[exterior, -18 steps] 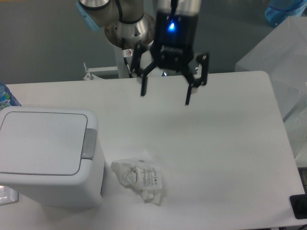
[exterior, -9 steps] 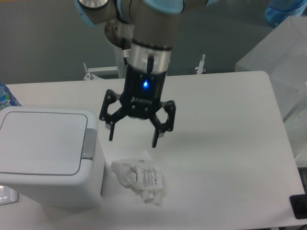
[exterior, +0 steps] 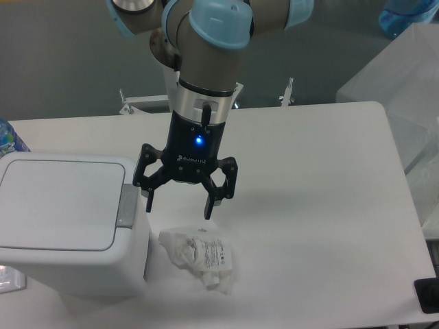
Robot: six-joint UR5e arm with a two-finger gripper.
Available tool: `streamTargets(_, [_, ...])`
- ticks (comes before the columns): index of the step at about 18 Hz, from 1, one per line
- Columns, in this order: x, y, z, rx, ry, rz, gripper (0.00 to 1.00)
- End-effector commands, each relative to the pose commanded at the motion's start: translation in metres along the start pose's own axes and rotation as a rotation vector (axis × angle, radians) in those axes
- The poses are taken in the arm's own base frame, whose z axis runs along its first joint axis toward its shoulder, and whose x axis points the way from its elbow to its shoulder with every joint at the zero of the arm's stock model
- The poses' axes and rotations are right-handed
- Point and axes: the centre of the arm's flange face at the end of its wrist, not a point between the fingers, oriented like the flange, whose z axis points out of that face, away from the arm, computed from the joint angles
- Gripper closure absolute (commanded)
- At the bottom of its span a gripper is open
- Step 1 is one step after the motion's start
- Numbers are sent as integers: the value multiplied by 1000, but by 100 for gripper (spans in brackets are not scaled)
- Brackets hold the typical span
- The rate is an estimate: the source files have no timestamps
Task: Open the trash can
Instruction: 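Lower the gripper toward the grey button on the trash can's side, then press the grey button with the gripper finger to pop the lid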
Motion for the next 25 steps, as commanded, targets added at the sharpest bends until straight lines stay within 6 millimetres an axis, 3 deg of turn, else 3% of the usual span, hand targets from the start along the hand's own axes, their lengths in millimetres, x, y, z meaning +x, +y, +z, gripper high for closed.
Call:
streamTargets(6, [12, 3, 8, -14, 13, 4, 0])
streamTargets(25, [11, 13, 21, -43, 19, -3, 0])
